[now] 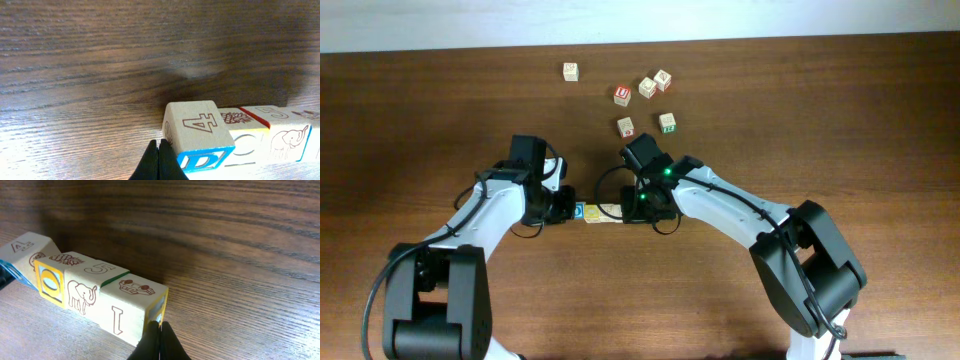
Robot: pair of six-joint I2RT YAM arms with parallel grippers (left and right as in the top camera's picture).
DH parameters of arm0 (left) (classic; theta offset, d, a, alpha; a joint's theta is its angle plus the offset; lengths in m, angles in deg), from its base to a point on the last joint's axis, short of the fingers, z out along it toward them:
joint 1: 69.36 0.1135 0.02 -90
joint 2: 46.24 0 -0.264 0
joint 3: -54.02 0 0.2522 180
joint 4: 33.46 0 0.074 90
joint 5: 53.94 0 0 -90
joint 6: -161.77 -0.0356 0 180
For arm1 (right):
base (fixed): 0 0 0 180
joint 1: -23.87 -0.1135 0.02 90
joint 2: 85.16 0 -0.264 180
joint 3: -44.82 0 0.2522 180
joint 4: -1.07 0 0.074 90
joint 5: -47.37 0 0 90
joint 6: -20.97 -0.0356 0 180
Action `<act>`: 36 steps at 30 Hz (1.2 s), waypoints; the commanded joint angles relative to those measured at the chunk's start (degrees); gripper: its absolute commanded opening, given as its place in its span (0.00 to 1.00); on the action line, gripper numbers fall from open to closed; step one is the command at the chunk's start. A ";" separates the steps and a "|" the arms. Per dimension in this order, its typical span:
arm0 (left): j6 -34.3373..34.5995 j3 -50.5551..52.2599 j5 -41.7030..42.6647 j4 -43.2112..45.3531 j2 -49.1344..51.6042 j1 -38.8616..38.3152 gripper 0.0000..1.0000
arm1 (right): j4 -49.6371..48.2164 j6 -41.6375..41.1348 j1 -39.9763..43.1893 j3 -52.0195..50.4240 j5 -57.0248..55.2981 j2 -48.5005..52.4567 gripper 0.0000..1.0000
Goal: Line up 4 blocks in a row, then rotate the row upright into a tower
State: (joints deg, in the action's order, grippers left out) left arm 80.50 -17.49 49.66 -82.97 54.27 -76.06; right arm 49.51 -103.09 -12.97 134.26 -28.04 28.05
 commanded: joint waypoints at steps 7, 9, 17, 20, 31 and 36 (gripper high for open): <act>-0.72 -0.85 7.19 -2.67 0.63 -1.51 0.00 | -2.49 -0.52 -1.77 -0.04 1.42 0.57 0.16; -0.72 -0.92 7.19 -2.69 0.63 -1.40 0.00 | -2.58 -0.50 -1.75 -0.04 1.40 0.57 0.22; -1.55 -9.46 6.95 -8.31 0.63 -1.40 0.35 | -3.48 2.05 1.18 0.31 1.46 0.57 0.26; -1.57 -10.45 6.95 -9.60 0.63 -1.40 0.38 | -3.65 2.32 1.25 0.52 1.42 0.57 0.27; -1.57 -10.43 5.44 -14.58 0.63 -1.42 0.13 | -2.05 2.25 1.11 0.50 3.19 0.57 0.27; -1.53 -8.68 3.65 -14.84 0.81 -1.40 0.00 | -0.79 2.10 0.59 0.50 4.24 0.57 0.27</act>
State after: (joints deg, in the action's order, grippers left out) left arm 79.21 -26.96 50.93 -98.03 54.38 -76.47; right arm 49.12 -101.37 -10.68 133.64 -27.52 28.49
